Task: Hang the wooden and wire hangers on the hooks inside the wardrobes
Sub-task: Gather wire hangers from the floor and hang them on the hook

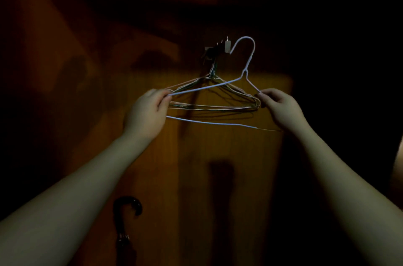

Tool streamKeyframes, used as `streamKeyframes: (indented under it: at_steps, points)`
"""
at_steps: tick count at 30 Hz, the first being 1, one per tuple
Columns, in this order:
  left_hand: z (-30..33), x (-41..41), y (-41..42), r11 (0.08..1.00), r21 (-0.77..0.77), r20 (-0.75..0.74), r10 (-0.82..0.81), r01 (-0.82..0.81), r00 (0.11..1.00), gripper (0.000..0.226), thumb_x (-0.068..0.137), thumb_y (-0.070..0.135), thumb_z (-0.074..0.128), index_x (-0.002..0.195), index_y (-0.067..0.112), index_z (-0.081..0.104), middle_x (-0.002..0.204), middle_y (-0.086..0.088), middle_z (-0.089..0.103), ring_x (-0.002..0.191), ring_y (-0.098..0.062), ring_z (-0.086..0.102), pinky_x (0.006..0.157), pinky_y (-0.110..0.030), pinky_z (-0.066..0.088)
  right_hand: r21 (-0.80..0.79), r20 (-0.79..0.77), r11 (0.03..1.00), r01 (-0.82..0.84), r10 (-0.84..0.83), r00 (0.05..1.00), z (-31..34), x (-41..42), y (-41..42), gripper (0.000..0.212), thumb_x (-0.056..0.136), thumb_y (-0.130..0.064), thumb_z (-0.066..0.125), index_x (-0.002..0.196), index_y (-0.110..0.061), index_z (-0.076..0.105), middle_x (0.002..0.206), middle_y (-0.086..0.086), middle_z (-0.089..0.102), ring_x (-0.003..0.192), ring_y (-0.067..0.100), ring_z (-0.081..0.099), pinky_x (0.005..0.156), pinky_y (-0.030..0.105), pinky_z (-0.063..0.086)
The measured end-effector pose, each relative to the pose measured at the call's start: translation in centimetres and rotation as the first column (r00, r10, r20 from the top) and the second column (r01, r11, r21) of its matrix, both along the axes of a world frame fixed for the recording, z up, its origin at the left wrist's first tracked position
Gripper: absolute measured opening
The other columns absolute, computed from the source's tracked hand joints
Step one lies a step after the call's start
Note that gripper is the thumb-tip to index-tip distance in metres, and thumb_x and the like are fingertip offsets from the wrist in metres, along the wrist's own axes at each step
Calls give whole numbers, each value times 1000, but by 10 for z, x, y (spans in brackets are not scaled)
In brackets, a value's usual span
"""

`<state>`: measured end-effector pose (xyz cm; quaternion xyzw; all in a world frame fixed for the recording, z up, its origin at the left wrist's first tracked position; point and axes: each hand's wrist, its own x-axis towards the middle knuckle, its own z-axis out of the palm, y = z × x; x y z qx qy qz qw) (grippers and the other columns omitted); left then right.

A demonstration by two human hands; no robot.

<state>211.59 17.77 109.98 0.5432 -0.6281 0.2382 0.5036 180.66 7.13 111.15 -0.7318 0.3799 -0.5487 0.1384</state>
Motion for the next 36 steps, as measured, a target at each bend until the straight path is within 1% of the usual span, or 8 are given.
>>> streamKeyframes:
  at_steps: [6,11,15,22,25,29,32,36]
  points:
    - [32,-1,-18,998,-56,-53,8,-11,999,22,100,21,51,110,8,66,105,-8,63,94,-24,58,73,-33,41,12,21,999,40,-40,999,33,6,-12,18,97,-36,56,100,-26,70,76,-9,61,50,-11,48,50,9,35]
    - [46,1,-41,999,-6,-97,39,-39,995,26,101,25,48,114,10,64,110,-8,62,97,-25,58,73,-32,41,74,28,996,43,-45,999,43,17,-34,15,97,-37,54,97,-30,67,79,-8,61,58,1,47,53,17,33]
    - [47,5,-62,997,51,-142,63,-57,988,26,102,26,47,114,11,64,110,-9,63,99,-27,58,73,-33,40,159,43,987,10,-17,999,42,27,-56,18,97,-37,55,101,-26,70,81,-5,62,63,8,47,55,23,36]
    - [54,7,-89,990,122,-243,104,-76,964,24,101,25,47,111,11,64,112,-9,63,97,-28,58,69,-31,36,214,23,977,13,-18,1000,57,44,-92,22,97,-36,56,108,-21,68,86,-2,62,54,6,41,46,20,31]
    - [59,14,-98,987,139,-261,116,-82,958,23,101,25,47,110,13,64,112,-9,64,99,-30,59,72,-33,42,217,31,976,-3,-4,1000,62,51,-103,19,97,-34,56,106,-21,67,85,-2,61,52,6,39,44,18,29]
    - [58,23,-106,985,144,-265,131,-95,955,23,101,25,47,110,13,64,113,-9,64,99,-28,58,72,-32,40,212,12,977,-28,26,1000,62,60,-114,19,98,-34,55,107,-22,66,87,-3,62,57,7,42,49,19,32]
    - [53,27,-110,983,148,-275,150,-113,949,23,101,25,47,109,12,64,112,-8,63,99,-28,58,71,-32,38,201,-6,979,-28,30,1000,57,65,-122,18,98,-35,54,105,-24,67,88,-4,62,69,7,50,59,22,38]
    - [39,36,-115,984,149,-293,137,-97,946,23,101,25,47,110,10,63,111,-9,63,95,-27,57,69,-31,36,199,-8,978,-58,60,998,46,73,-131,19,98,-33,55,105,-21,68,87,-4,64,74,5,53,62,22,39]
